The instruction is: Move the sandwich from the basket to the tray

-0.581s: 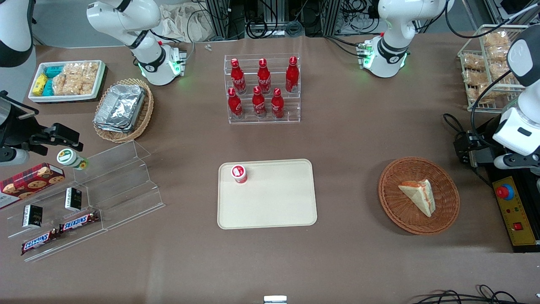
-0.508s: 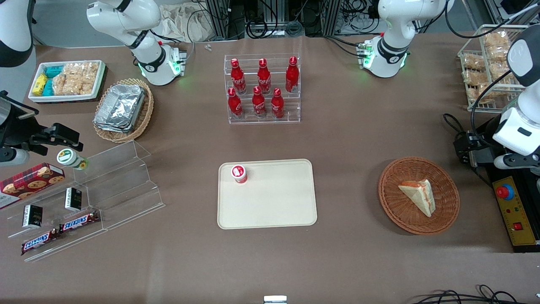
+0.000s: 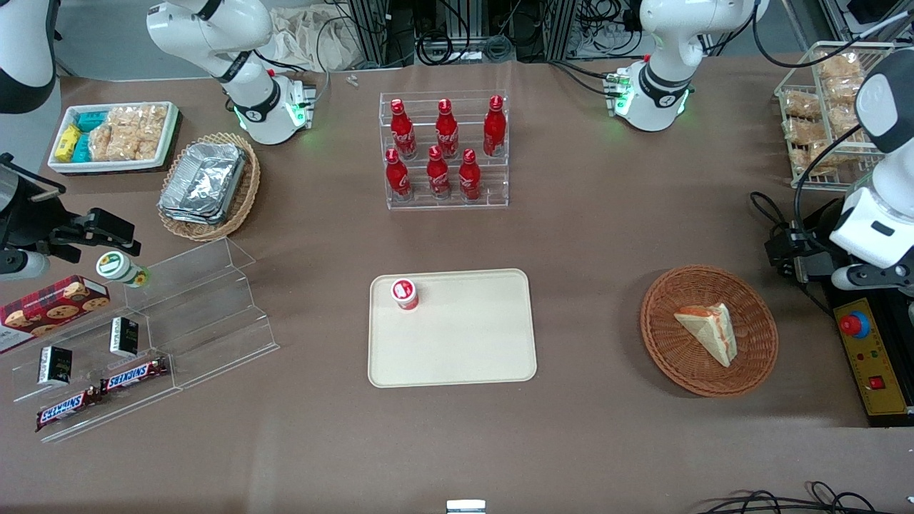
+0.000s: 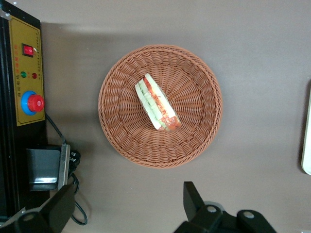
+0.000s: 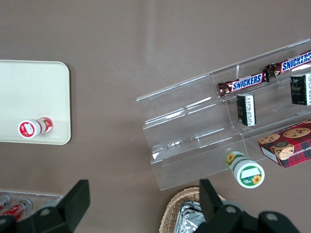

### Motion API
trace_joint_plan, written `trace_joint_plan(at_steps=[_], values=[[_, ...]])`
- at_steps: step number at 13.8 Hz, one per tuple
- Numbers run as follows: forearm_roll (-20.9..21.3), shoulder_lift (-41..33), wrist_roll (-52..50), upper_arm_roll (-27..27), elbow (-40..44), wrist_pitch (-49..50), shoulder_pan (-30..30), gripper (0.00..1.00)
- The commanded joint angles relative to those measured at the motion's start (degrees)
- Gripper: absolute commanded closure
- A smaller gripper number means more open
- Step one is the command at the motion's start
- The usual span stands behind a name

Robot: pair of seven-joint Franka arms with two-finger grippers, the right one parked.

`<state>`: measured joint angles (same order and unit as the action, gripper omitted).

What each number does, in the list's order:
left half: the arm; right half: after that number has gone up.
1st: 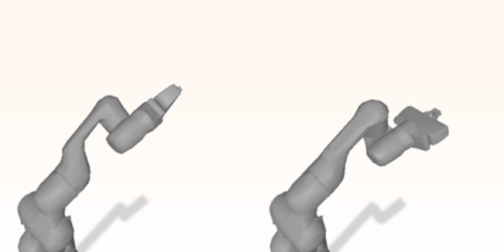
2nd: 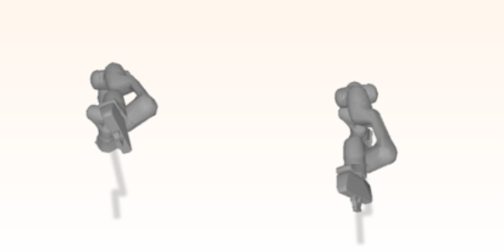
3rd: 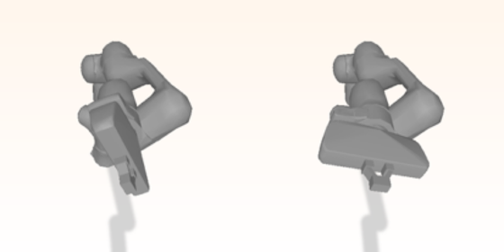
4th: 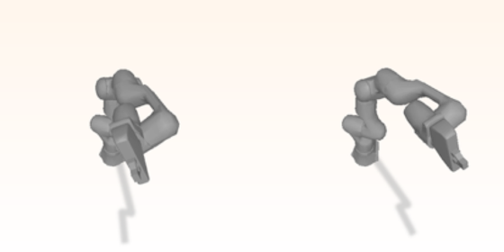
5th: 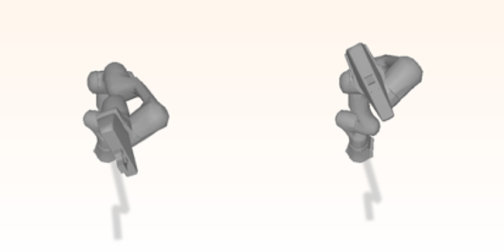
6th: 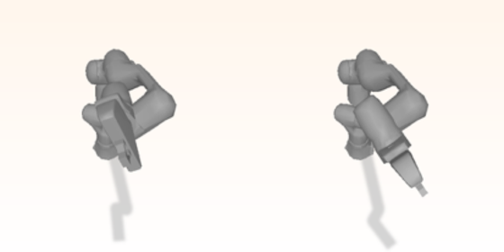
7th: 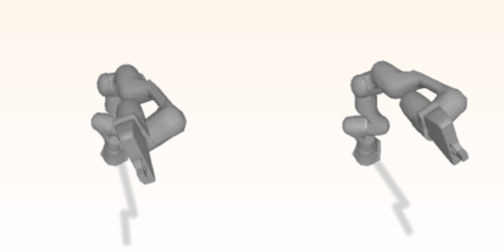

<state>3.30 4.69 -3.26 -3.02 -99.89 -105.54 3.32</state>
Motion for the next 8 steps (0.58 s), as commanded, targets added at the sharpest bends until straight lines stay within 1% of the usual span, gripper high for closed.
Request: trace_joint_plan(at_steps=[1, 3, 6, 8], values=[[0.04, 3.12, -2.70, 0.03, 1.19, -0.10, 0.19, 0.00], [0.04, 6.36, -5.77, 0.03, 1.10, -1.41, 0.11, 0.00], [0.04, 10.41, -13.68, -0.14, -0.03, -6.32, -0.24, 0.00], [0.13, 14.53, -17.11, -0.14, -0.04, -8.79, -0.42, 0.00]])
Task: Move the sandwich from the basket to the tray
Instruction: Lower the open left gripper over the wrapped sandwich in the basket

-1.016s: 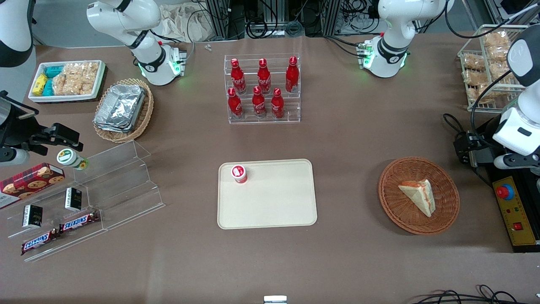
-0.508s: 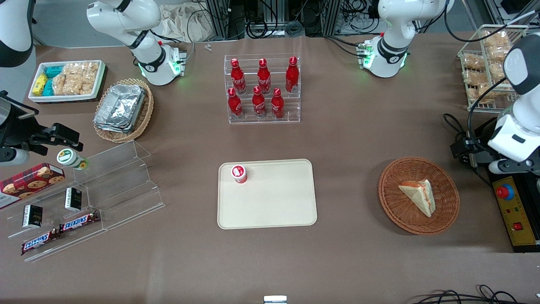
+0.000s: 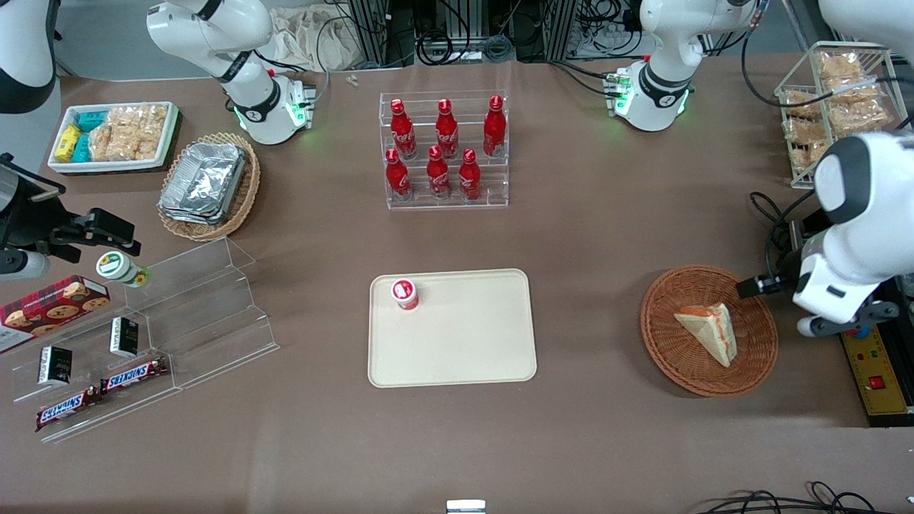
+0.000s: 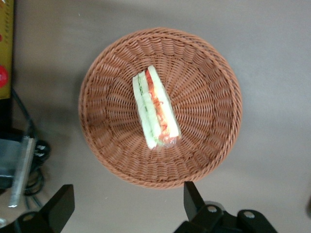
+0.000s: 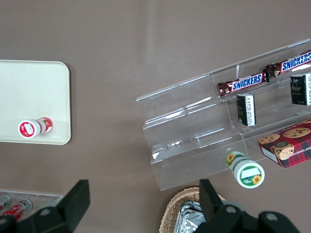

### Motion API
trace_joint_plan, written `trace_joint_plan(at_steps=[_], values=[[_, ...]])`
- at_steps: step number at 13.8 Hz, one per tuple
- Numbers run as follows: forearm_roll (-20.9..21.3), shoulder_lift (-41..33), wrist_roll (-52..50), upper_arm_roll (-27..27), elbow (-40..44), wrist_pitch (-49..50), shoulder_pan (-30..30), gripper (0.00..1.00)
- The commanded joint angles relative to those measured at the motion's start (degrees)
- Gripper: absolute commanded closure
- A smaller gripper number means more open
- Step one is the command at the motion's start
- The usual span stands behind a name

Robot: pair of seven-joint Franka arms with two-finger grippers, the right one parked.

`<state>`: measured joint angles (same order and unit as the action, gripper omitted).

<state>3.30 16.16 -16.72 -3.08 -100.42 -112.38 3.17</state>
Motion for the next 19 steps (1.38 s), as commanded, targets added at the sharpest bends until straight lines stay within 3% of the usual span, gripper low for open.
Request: trace_joint_plan(at_steps=[1, 9, 19], values=[[0.13, 4.91, -4.72, -0.09, 0.49, -3.88, -0.36, 0.00], [-0.92, 9.41, -20.62, -0.26, 1.11, -8.38, -0.10, 0.01], [-0.75, 14.15, -23.71, -0.35, 0.58, -12.60, -0.10, 0.03]])
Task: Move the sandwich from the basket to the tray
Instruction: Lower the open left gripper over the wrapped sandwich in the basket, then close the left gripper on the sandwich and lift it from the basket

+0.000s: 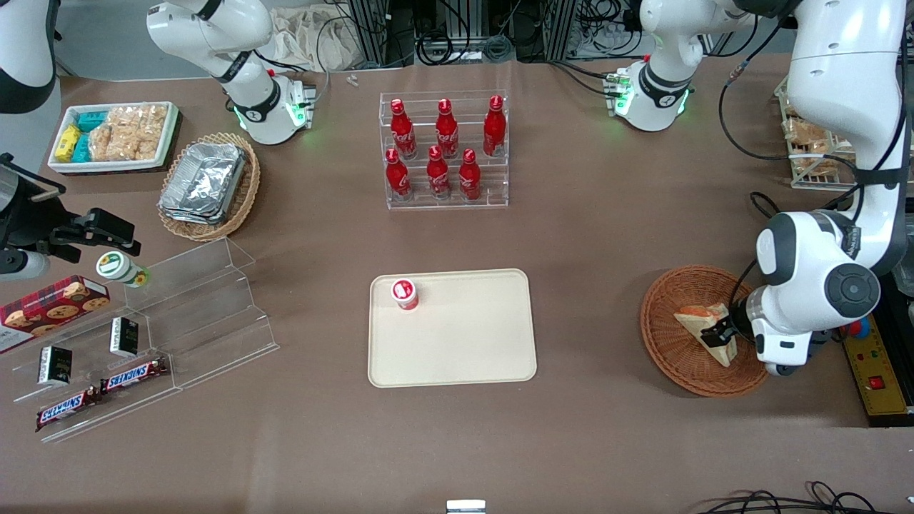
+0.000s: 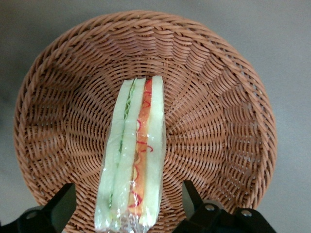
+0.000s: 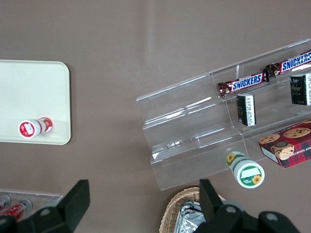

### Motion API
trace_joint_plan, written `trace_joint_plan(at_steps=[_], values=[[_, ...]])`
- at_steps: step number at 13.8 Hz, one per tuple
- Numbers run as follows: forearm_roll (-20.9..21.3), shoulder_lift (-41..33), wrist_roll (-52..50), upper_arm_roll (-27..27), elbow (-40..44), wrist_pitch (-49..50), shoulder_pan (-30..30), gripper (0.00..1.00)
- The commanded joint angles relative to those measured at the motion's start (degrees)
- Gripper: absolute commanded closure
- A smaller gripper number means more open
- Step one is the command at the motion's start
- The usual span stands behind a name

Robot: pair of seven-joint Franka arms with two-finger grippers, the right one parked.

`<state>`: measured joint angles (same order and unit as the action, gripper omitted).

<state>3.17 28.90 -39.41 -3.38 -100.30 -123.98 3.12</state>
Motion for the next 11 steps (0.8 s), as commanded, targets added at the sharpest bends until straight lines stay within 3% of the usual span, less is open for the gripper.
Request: trace_joint_plan(at_steps=[1, 5, 7, 9, 11], values=[[-0.62, 1.95, -1.02, -0.05, 0.28, -1.08, 0.04, 0.03], [-0.62, 2.30, -1.37, -0.05, 0.28, -1.17, 0.13, 0.21], [-0.44, 2.39, -3.47, -0.05, 0.28, -1.17, 0.04, 0.38], [-0.35, 2.65, -3.65, -0.05, 0.46, -1.17, 0.04, 0.62], [-0.35, 2.74, -3.74, -0.05, 0.46, -1.17, 0.22, 0.73]])
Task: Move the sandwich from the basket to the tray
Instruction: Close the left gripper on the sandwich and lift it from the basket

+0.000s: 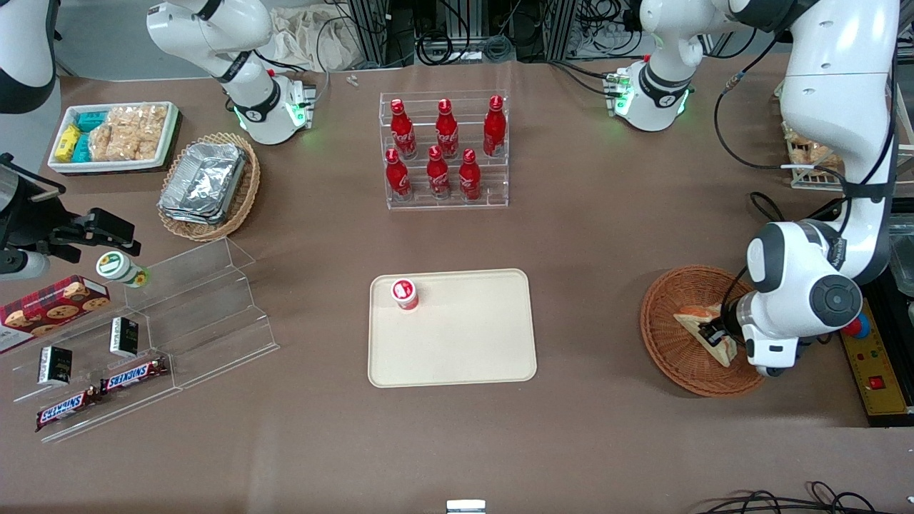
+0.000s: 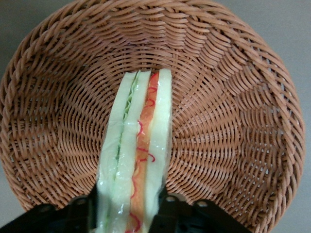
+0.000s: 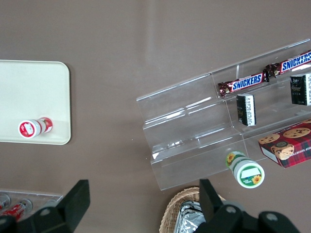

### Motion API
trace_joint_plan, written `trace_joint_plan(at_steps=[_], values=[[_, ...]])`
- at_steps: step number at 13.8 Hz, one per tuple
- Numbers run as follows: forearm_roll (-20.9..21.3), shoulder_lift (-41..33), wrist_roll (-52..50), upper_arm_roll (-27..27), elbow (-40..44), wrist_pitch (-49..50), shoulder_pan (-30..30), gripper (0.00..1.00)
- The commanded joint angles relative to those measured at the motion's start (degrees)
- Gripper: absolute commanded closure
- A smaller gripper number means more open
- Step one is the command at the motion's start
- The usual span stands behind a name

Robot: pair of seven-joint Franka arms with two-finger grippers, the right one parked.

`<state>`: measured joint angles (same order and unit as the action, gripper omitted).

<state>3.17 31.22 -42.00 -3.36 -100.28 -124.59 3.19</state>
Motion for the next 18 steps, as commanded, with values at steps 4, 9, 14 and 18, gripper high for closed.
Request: trace_joint_plan(at_steps=[4, 9, 14, 18], values=[[-0.53, -1.24, -2.90, -0.24, 0.70, 1.88, -0.55, 0.84], [-0.53, -5.46, -2.56, -0.33, 7.97, 16.98, -1.43, 0.84], [-0.09, -8.00, 1.81, -6.38, 20.38, 36.33, -1.52, 0.84], [1.31, -9.77, 4.99, -12.26, 20.48, 38.46, -1.52, 0.84]])
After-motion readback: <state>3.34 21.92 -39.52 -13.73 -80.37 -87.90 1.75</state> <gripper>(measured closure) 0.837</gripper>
